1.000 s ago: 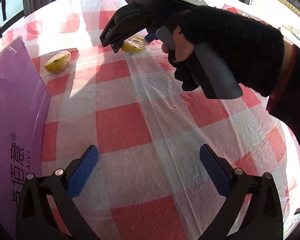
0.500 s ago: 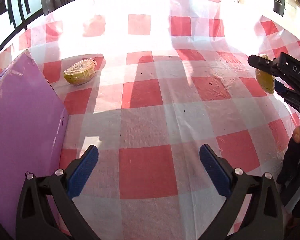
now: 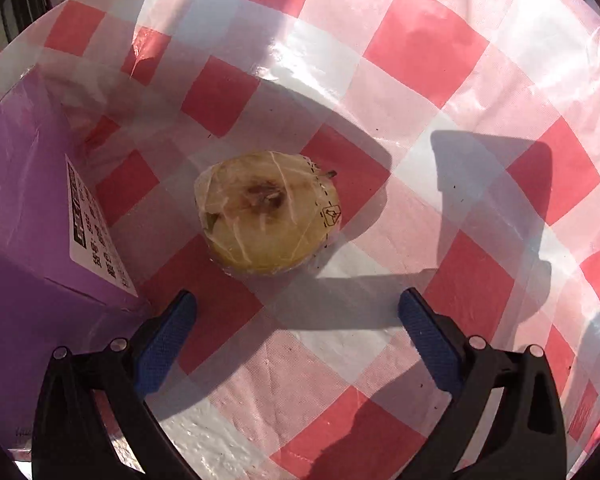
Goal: Organize fruits
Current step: 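Grasp the other pear half with the left gripper while right holds its pear half, then lift both pear halves above the tablecloth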
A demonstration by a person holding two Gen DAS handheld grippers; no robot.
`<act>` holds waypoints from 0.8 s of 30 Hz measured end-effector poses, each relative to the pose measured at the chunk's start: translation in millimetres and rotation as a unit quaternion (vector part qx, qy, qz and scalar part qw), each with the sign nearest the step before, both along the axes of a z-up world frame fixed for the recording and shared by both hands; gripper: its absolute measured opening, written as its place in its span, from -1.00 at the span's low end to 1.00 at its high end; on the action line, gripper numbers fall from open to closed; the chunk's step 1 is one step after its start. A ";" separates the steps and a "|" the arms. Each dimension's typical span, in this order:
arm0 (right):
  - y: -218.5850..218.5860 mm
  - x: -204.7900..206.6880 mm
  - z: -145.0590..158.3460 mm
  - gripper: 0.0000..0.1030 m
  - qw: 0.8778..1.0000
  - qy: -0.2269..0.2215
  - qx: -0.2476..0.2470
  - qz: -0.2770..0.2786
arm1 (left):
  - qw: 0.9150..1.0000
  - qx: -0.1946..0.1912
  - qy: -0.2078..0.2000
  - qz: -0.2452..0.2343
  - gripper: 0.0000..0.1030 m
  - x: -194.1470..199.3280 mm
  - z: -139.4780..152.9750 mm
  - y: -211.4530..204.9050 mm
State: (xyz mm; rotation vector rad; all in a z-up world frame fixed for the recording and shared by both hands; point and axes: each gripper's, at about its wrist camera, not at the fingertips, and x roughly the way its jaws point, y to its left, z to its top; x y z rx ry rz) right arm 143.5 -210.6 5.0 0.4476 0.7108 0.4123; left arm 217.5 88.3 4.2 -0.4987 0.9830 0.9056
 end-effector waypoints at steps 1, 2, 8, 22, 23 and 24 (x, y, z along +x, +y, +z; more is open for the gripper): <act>-0.2 0.0 -0.3 0.21 1.000 0.000 0.000 0.001 | 1.000 0.005 -0.004 0.020 0.96 4.6 0.5 4.1; -0.4 -0.1 -0.5 0.21 1.000 0.000 0.000 0.001 | 0.999 0.007 -0.008 0.038 0.96 8.9 0.6 8.0; 0.9 1.7 -1.4 0.21 1.000 0.005 -0.003 0.004 | 0.996 0.020 -0.016 0.082 0.93 34.3 6.2 20.9; 3.4 4.0 -3.3 0.21 1.000 0.012 -0.009 0.008 | 0.951 -0.063 -0.158 -0.257 0.33 -45.0 37.1 -94.0; 3.4 3.9 -3.5 0.21 1.000 0.013 -0.010 0.007 | 0.944 -0.057 -0.164 -0.280 0.33 -57.1 39.7 -102.9; 3.3 3.9 -3.7 0.21 1.000 0.013 -0.010 0.007 | 0.941 -0.049 -0.160 -0.295 0.33 -65.0 41.3 -108.7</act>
